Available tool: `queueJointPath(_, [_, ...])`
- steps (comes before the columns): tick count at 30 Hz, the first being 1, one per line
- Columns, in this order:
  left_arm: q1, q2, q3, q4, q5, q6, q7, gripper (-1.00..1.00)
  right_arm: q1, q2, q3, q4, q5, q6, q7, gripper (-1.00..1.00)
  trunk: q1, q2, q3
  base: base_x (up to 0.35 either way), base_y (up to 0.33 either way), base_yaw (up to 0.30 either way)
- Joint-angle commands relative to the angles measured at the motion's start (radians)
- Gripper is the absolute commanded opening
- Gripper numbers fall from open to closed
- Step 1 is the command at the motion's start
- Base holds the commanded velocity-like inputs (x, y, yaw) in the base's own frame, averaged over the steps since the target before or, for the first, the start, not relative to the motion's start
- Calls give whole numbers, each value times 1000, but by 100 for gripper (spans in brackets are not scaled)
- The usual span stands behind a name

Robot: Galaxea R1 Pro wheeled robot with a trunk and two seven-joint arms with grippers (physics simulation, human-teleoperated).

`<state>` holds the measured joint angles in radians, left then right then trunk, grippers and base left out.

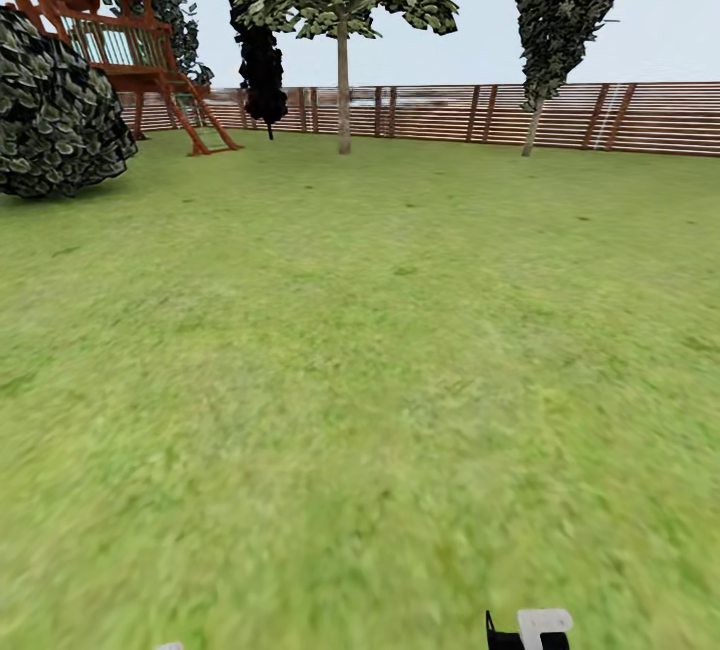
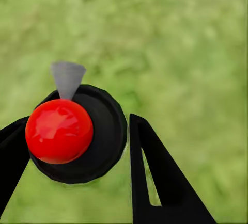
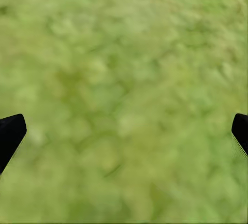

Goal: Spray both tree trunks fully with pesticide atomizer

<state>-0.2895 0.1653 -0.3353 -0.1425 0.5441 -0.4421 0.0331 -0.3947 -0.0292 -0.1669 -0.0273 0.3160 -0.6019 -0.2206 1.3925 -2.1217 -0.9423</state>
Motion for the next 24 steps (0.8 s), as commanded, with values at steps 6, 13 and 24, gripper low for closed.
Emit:
queueJointPath(6, [0, 0, -8, 0, 5, -3, 4, -100, -1, 0, -6, 1, 11, -2, -5, 100, 0, 0, -1, 339, 0, 0])
queueJointPath(13, [0, 0, -8, 0, 5, -2, 4, -100, -1, 0, -6, 1, 11, -2, -5, 100, 0, 0, -1, 339, 0, 0])
queueJointPath(24, [0, 0, -8, 0, 5, -1, 4, -100, -1, 0, -6, 1, 11, -2, -5, 100, 0, 0, -1, 339, 0, 0])
